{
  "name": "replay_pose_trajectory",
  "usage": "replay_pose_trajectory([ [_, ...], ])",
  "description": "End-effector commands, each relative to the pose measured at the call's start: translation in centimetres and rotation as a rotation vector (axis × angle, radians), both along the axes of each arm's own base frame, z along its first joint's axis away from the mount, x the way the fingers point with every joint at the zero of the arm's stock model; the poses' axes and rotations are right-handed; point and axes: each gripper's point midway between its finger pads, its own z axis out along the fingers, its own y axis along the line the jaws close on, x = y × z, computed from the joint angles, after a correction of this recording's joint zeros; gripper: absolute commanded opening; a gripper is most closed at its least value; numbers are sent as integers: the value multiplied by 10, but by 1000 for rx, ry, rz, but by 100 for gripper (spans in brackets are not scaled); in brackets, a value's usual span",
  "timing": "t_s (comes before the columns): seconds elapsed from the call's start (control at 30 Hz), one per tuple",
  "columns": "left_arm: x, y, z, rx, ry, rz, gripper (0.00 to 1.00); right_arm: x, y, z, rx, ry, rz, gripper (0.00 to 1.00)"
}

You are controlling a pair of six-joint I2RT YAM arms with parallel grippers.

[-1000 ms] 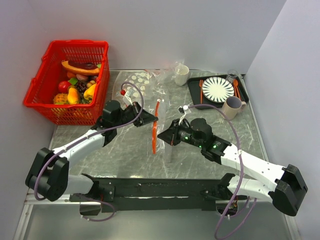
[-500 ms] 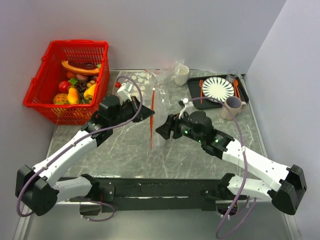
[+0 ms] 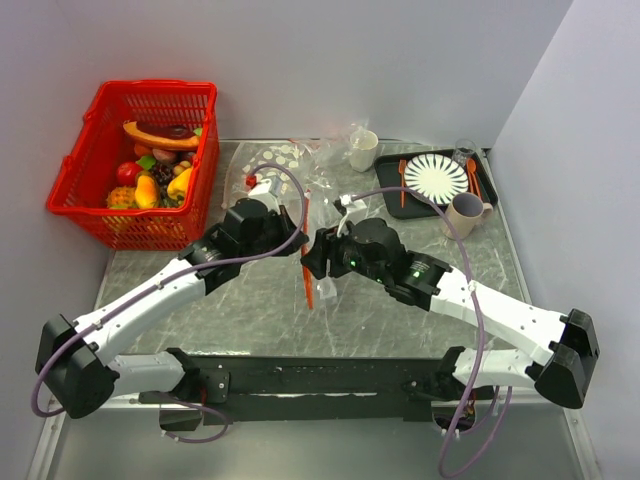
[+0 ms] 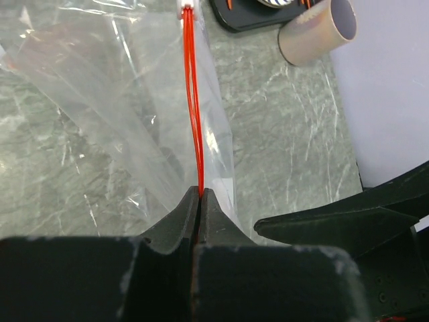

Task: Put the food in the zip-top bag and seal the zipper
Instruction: Open the zipper of the food storage bag.

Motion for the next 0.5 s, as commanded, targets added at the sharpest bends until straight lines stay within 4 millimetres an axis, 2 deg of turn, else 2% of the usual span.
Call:
replay_pose_trajectory([
  [0.0,9,3,24,11,-61,41,1,4,-4,15,-23,-54,-39,65],
  [0.07,9,3,27,14,-64,43,1,0,-5,8,-54,-45,-30,67],
  [0.23,8,4,40,12,-75,47,1,-13,0,12,-43,-56,16,70],
  [0.37,6,8,57,11,-97,52,1,-20,0,28,-19,-81,42,71],
  [0.47,9,21,64,77,-113,98,1,-18,2,44,3,-109,46,72],
])
